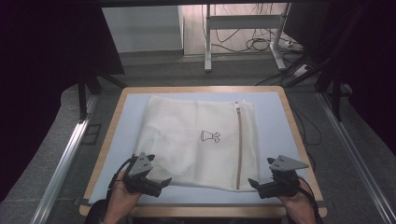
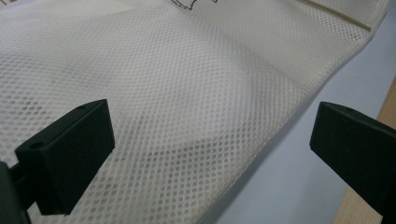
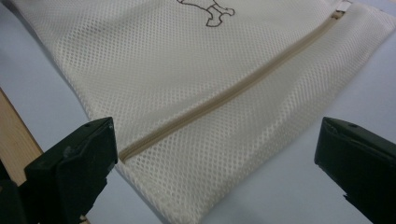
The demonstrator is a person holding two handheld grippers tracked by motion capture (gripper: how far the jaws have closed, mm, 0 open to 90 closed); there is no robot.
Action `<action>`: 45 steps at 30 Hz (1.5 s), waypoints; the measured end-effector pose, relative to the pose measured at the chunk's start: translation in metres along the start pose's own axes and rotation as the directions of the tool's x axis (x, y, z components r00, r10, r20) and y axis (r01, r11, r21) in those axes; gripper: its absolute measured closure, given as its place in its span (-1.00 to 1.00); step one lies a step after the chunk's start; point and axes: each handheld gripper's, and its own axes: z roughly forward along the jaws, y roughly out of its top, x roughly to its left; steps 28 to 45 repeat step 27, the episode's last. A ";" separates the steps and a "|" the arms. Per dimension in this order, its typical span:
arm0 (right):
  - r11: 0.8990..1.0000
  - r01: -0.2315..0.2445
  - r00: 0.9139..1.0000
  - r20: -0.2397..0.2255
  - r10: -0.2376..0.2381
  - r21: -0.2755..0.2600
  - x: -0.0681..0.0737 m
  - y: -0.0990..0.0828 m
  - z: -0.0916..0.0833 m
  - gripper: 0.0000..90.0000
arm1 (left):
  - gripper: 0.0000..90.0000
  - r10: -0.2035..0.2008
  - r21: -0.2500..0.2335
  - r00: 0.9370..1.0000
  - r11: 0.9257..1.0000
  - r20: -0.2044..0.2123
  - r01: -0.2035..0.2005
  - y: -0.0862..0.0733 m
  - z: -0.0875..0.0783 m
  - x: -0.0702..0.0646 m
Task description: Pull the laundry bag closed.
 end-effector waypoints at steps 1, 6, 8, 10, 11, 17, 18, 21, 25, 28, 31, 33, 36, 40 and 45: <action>1.000 0.000 1.000 0.000 0.000 0.000 0.000 0.000 0.000 -1.00 | -1.00 0.000 0.000 1.000 1.000 0.000 0.000 0.000 0.000 0.000; 1.000 -0.014 1.000 0.016 0.014 0.010 -0.001 -0.009 -0.008 -1.00 | -1.00 0.000 0.021 1.000 1.000 -0.010 0.000 -0.005 -0.003 0.002; 1.000 -0.017 1.000 0.017 0.017 0.011 -0.001 -0.010 -0.009 -1.00 | -1.00 -0.002 0.021 1.000 1.000 -0.013 0.002 -0.006 -0.003 0.001; 1.000 -0.020 1.000 0.021 0.020 0.012 -0.001 -0.013 -0.012 -1.00 | -1.00 -0.003 0.025 1.000 1.000 -0.015 0.003 -0.007 -0.004 0.001; 1.000 -0.021 1.000 0.023 0.020 0.015 -0.001 -0.014 -0.013 -1.00 | -1.00 0.001 0.032 1.000 0.999 -0.016 0.000 -0.008 -0.005 0.002; 0.999 -0.028 0.999 0.027 0.027 0.034 0.001 -0.021 -0.018 -1.00 | -1.00 0.001 0.054 1.000 0.999 -0.029 0.000 -0.013 -0.008 0.002; 0.999 -0.026 0.999 0.030 0.024 0.044 0.002 -0.023 -0.018 -1.00 | -1.00 0.002 0.059 1.000 0.998 -0.030 0.000 -0.014 -0.008 0.002; 0.998 -0.023 0.999 0.036 0.021 0.052 0.003 -0.024 -0.019 -1.00 | -1.00 0.003 0.074 0.999 0.997 -0.038 0.000 -0.017 -0.011 0.003; 0.999 -0.018 0.999 0.046 0.015 0.050 0.003 -0.025 -0.021 -1.00 | -1.00 -0.007 0.080 0.999 0.997 -0.044 0.010 -0.020 -0.013 0.005; 0.999 -0.027 0.998 0.050 0.025 0.041 0.002 -0.026 -0.022 -1.00 | -1.00 -0.007 0.079 0.999 0.997 -0.047 0.011 -0.020 -0.013 0.005; 0.999 -0.027 0.998 0.050 0.025 0.041 0.002 -0.026 -0.022 -1.00 | -1.00 -0.007 0.079 0.999 0.997 -0.047 0.011 -0.020 -0.013 0.005; 0.999 -0.027 0.998 0.050 0.025 0.041 0.002 -0.026 -0.022 -1.00 | -1.00 -0.007 0.079 0.999 0.997 -0.047 0.011 -0.020 -0.013 0.005; 0.999 -0.027 0.998 0.050 0.025 0.041 0.002 -0.026 -0.022 -1.00 | -1.00 -0.007 0.079 0.999 0.997 -0.047 0.011 -0.020 -0.013 0.005; 0.999 -0.027 0.998 0.050 0.025 0.041 0.002 -0.026 -0.022 -1.00 | -1.00 -0.007 0.079 0.999 0.997 -0.047 0.011 -0.020 -0.013 0.005; 0.999 -0.027 0.998 0.050 0.025 0.041 0.002 -0.026 -0.022 -1.00 | -1.00 -0.007 0.079 0.999 0.997 -0.047 0.011 -0.020 -0.013 0.005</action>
